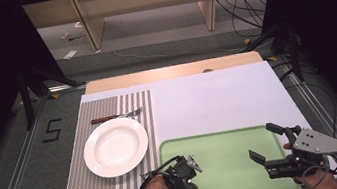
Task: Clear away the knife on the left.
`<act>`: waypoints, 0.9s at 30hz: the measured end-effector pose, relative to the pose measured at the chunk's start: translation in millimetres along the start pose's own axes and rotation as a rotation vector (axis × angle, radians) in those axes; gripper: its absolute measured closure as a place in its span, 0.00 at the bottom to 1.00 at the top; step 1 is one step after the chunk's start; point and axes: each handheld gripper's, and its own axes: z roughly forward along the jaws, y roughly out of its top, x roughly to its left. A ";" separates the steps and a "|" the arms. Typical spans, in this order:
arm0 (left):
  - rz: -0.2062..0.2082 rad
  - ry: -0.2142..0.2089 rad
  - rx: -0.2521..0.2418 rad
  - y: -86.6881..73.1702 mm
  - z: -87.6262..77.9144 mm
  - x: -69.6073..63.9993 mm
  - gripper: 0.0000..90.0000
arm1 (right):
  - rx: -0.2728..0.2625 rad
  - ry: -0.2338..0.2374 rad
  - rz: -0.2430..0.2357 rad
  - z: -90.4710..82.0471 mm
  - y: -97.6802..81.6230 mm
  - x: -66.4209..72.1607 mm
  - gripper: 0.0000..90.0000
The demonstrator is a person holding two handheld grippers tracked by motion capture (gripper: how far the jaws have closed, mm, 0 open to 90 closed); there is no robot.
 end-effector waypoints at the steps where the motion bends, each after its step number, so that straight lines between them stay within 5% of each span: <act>1: 0.000 0.000 0.004 -1.0 -0.8 0.9 1.00 | 0.000 0.000 0.000 0.0 0.0 0.0 0.09; 27: -0.031 0.002 0.041 -15.5 -10.1 10.8 1.00 | 0.004 -0.001 -0.004 -0.6 0.2 0.5 0.09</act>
